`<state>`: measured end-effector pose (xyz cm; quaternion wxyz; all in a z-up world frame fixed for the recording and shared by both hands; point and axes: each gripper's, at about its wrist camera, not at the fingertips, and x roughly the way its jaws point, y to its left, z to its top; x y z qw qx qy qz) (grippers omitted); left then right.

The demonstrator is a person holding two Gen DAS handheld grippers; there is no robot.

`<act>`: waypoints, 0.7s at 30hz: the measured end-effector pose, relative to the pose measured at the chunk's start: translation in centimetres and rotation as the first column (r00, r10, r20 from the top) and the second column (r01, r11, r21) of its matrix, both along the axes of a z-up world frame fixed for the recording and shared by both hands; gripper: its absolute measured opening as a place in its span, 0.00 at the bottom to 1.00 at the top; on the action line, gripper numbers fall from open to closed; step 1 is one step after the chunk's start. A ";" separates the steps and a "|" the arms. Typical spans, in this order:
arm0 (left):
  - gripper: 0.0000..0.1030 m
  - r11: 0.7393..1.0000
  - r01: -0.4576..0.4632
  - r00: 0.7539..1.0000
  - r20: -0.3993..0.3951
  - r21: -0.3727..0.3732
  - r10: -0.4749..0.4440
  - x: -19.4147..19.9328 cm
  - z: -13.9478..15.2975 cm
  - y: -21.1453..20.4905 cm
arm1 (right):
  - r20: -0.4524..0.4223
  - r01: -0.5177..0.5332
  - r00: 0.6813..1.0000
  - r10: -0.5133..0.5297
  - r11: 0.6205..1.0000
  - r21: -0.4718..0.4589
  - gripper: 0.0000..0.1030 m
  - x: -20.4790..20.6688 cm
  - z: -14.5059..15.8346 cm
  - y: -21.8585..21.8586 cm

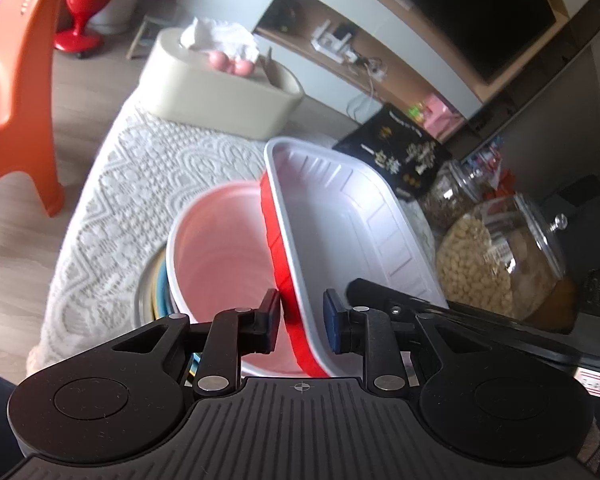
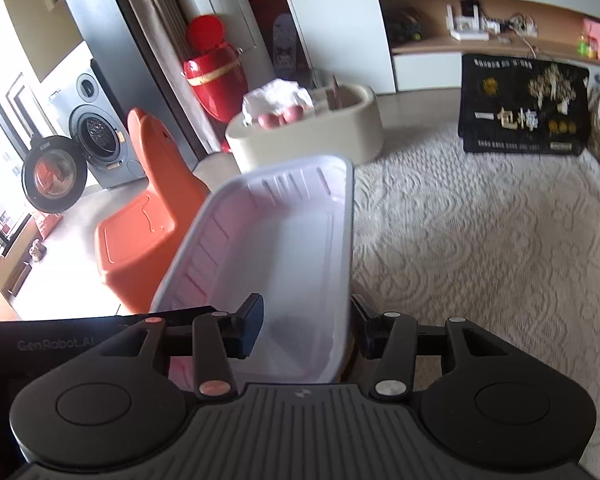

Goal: Organize plates and bowls
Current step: 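Lower the tray onto the top white bowl with both tools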

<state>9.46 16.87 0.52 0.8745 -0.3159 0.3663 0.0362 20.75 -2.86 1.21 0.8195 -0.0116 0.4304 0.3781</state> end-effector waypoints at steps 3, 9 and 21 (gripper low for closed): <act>0.25 1.000 0.015 1.000 -0.007 0.001 -0.015 0.3 -0.3 -0.5 | -0.009 0.007 1.000 -0.007 1.000 -0.004 0.46 0.1 -0.3 -0.3; 0.25 1.000 0.000 1.000 0.007 0.002 0.000 0.2 0.4 -0.2 | 0.026 0.020 0.999 -0.020 1.000 0.014 0.46 0.1 0.6 -0.9; 0.25 0.996 -0.081 0.996 0.041 0.035 0.080 -2.4 2.3 2.4 | 0.040 -0.087 0.996 0.085 0.995 0.042 0.46 -1.7 1.8 1.2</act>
